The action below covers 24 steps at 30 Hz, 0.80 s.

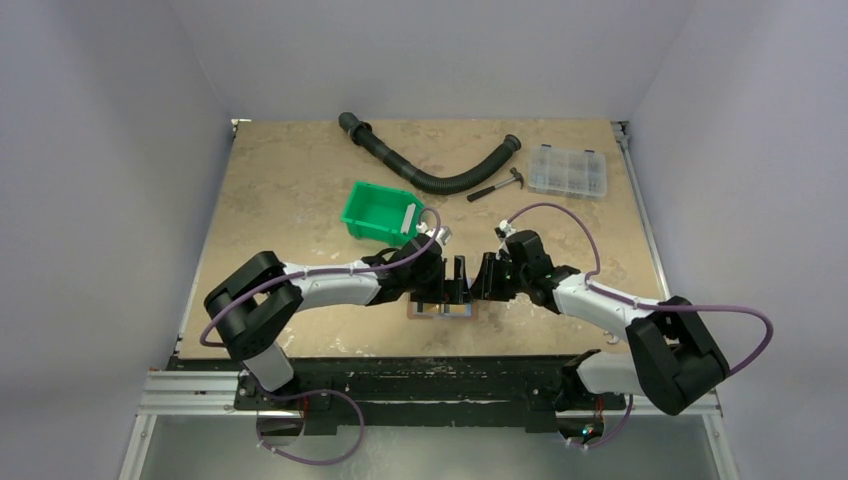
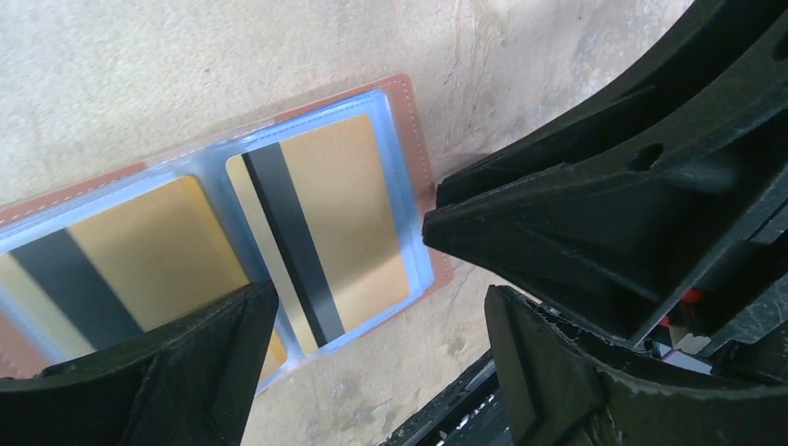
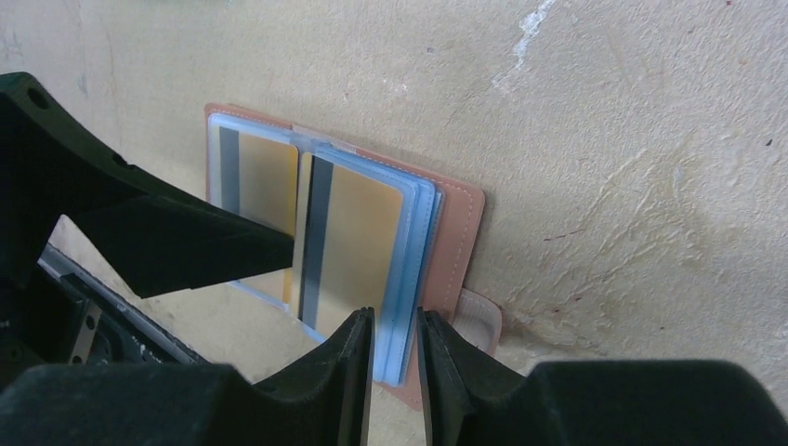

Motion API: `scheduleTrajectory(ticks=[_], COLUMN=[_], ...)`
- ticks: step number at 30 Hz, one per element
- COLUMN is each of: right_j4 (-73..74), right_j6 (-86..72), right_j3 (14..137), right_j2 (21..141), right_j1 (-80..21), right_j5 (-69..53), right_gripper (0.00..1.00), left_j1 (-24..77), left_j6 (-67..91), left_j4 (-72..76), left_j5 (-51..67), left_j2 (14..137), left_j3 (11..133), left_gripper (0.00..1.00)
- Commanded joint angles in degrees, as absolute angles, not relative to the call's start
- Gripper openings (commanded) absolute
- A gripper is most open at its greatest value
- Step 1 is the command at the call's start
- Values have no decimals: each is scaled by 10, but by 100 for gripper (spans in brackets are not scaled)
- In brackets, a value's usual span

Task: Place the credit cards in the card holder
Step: Insert the credit card into the card holder.

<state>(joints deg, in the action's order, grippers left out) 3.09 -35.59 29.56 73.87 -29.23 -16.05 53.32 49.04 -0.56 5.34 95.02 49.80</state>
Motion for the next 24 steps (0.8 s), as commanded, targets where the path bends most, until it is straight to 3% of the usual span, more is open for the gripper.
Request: scheduleTrajectory(ticks=[1,6,10,16,24], right_j4=[3,3,-16,22,44], right_j6=[-354,-364,-375,-382,-374], right_j3=[293,286,280,278,275], right_j2=[743,740,732,704,683], right_j1=[-295,-298,-298,-298,-297], right_j5=[-168,-179,-189,-170,-166], right_gripper=[31,31,31,32,33], left_j1=[537,542,542,541,541], left_j6=[505,514,532,526,478], left_j4=[25,57,103,60,-43], left_j5=[79,101,146,107,69], left_j2=[977,970,981,971,930], left_j3=[498,498,491,488,533], left_gripper=[88,83,84,81,93])
